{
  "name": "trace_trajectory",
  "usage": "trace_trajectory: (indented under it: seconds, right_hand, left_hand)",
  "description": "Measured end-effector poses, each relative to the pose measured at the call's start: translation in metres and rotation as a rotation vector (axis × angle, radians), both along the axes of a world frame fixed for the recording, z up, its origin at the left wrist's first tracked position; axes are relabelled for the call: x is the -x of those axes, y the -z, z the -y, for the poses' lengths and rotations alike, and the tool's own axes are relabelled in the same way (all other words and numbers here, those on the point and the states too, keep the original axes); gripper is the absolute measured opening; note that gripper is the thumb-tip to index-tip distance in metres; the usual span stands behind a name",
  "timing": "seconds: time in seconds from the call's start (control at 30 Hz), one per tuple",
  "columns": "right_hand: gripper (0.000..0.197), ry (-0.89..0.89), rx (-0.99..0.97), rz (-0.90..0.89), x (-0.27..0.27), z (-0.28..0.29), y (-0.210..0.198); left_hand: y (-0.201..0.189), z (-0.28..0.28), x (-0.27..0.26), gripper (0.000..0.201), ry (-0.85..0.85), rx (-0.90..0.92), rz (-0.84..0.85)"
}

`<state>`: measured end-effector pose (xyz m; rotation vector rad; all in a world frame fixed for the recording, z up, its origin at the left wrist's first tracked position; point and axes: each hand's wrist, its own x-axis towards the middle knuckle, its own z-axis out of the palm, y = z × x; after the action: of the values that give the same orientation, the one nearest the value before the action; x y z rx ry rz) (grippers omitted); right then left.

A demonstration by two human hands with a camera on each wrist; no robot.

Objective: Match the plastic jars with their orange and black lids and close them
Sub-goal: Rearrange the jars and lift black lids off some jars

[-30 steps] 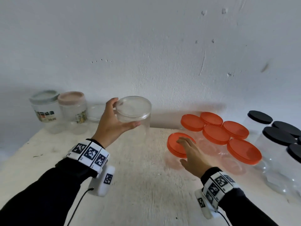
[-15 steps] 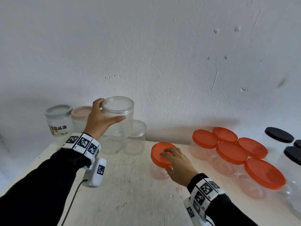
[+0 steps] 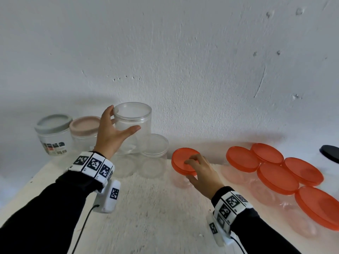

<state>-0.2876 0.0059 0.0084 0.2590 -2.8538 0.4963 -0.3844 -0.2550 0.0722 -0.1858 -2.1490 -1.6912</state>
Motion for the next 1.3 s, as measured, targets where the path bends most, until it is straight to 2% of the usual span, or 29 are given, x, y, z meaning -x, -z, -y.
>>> trace_trajectory:
  seconds: [0.33,0.43,0.5,0.63,0.7,0.77,0.87,1.0,1.07,1.17,1.3]
  right_hand:
    - [0.037,-0.009,0.041,-0.050,0.024,0.000,0.006]
    - [0.036,-0.010,0.053,-0.064,0.025,0.001,0.008]
    - [0.037,-0.027,0.066,-0.082,0.025,0.002,0.009]
    - [0.037,-0.051,0.077,-0.107,0.019,-0.005,0.006]
    - [0.037,0.014,0.063,-0.157,0.015,-0.020,0.003]
    - [0.039,0.152,0.023,-0.167,0.011,-0.045,0.001]
    - [0.047,0.376,-0.045,-0.076,0.005,-0.083,-0.006]
    - [0.051,0.537,-0.108,0.082,-0.003,-0.116,-0.013]
    - [0.045,0.523,-0.123,0.157,-0.006,-0.121,-0.013]
    - [0.039,0.467,-0.118,0.145,-0.011,-0.118,-0.012]
    - [0.042,0.324,-0.101,0.088,-0.013,-0.102,-0.005]
  left_hand:
    - [0.004,-0.001,0.008,0.102,0.049,-0.034,-0.022]
    - [0.002,-0.003,0.002,0.101,0.008,-0.008,-0.046]
    - [-0.001,-0.008,-0.006,0.095,-0.047,0.023,-0.140]
    - [-0.007,-0.026,-0.035,0.066,-0.132,0.129,-0.489]
    - [-0.006,-0.043,-0.052,0.049,-0.082,0.208,-0.626]
    - [0.006,-0.064,-0.063,0.035,0.056,0.339,-0.679]
    - [0.036,-0.091,-0.062,0.032,0.288,0.523,-0.581]
    - [0.064,-0.114,-0.047,0.049,0.421,0.711,-0.446]
    - [0.072,-0.121,-0.038,0.055,0.444,0.818,-0.389]
    - [0.084,-0.127,-0.033,0.055,0.434,0.939,-0.289]
    - [0.091,-0.125,-0.031,0.050,0.375,0.938,-0.365]
